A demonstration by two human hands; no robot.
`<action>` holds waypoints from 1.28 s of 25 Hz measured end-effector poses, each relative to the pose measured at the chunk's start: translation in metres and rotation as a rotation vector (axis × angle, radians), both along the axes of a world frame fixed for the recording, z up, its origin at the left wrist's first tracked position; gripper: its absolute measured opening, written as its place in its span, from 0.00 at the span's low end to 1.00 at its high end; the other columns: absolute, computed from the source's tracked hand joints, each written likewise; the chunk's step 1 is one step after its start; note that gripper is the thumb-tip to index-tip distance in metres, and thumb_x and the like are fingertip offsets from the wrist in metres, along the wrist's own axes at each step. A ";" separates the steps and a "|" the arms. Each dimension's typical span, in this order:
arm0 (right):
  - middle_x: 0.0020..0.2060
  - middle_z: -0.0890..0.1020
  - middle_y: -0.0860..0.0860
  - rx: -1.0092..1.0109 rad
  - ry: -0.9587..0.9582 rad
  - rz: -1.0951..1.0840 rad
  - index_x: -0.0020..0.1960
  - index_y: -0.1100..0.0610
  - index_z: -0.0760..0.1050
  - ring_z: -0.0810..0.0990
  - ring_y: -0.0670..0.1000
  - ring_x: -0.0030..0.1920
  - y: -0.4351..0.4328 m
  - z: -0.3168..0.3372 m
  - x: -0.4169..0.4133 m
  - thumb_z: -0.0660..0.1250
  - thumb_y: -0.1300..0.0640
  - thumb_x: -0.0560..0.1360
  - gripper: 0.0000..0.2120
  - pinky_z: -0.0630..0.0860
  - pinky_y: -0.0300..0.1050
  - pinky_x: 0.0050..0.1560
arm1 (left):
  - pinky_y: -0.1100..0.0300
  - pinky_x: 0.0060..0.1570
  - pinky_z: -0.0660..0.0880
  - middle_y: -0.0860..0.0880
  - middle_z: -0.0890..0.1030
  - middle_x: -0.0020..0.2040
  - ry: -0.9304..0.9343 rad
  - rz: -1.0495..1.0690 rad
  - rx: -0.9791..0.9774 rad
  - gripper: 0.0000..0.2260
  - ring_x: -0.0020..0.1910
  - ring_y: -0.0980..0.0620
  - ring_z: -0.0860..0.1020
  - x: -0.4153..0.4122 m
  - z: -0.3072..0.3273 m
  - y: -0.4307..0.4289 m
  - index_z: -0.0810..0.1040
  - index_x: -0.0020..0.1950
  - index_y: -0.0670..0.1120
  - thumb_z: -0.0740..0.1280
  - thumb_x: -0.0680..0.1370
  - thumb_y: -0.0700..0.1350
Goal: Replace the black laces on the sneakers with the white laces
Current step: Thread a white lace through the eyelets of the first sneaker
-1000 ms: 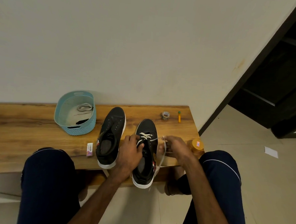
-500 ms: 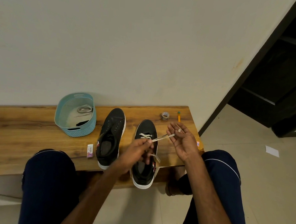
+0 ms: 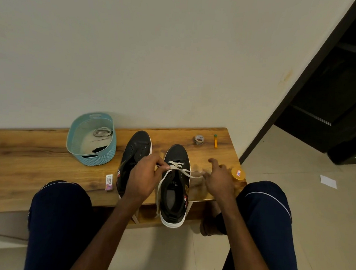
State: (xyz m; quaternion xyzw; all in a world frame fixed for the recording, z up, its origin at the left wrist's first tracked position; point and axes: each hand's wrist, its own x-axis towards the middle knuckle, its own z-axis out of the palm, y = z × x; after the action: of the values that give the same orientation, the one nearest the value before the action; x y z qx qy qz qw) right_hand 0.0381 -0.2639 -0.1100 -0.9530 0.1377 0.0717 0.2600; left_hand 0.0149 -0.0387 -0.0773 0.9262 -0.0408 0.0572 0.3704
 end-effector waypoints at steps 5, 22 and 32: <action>0.60 0.81 0.49 0.818 -0.094 0.286 0.63 0.53 0.78 0.79 0.50 0.62 0.027 0.014 -0.003 0.59 0.52 0.84 0.13 0.76 0.44 0.60 | 0.70 0.33 0.66 0.60 0.78 0.37 0.022 0.013 -0.186 0.06 0.35 0.67 0.74 -0.002 -0.001 -0.019 0.80 0.44 0.50 0.73 0.75 0.51; 0.44 0.85 0.56 0.853 -0.099 0.188 0.48 0.59 0.84 0.82 0.48 0.47 0.023 0.011 0.014 0.70 0.59 0.77 0.05 0.78 0.42 0.49 | 0.67 0.43 0.77 0.49 0.85 0.46 0.231 0.213 -0.724 0.08 0.46 0.55 0.82 0.007 -0.021 -0.020 0.82 0.54 0.46 0.71 0.78 0.47; 0.40 0.83 0.48 0.571 -0.114 0.208 0.45 0.56 0.82 0.80 0.45 0.43 0.033 -0.028 0.022 0.70 0.52 0.78 0.08 0.76 0.43 0.44 | 0.65 0.50 0.74 0.50 0.82 0.56 0.278 0.100 -0.071 0.12 0.50 0.55 0.79 0.007 -0.049 -0.025 0.79 0.63 0.46 0.66 0.80 0.45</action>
State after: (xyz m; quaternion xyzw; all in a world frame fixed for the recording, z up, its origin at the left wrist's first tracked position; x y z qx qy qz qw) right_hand 0.0597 -0.2308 -0.1375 -0.8530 -0.0012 0.0803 0.5157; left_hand 0.0214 -0.0634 -0.1260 0.9123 0.0591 -0.0519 0.4019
